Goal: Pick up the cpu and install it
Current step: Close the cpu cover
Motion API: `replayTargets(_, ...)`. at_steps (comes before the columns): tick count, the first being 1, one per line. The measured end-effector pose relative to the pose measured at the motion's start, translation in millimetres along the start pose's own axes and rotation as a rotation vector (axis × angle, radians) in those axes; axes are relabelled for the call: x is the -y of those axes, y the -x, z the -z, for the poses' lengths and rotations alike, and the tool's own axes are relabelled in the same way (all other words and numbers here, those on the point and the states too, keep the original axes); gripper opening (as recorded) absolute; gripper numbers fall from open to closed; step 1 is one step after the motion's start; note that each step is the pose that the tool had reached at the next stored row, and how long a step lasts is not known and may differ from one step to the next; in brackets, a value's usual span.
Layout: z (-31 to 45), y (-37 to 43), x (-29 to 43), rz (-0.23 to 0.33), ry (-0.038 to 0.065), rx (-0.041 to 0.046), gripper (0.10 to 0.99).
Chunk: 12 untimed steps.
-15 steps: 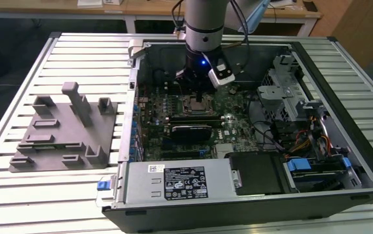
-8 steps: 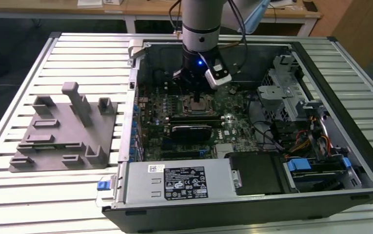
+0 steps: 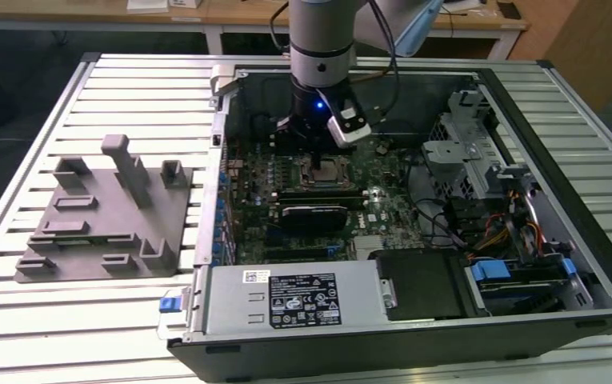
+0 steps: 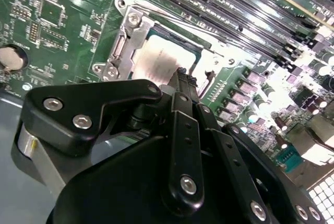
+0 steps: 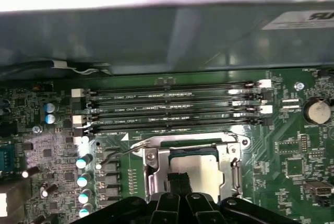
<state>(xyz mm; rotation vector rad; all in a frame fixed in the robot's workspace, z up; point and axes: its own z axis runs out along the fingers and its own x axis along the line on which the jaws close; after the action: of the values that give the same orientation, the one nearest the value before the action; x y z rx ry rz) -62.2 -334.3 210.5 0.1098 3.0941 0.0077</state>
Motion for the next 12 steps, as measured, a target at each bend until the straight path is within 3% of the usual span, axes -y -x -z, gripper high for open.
replayTargets(12,-7.3,-12.0,1.1,0.000,0.000,0.0001,0.106)
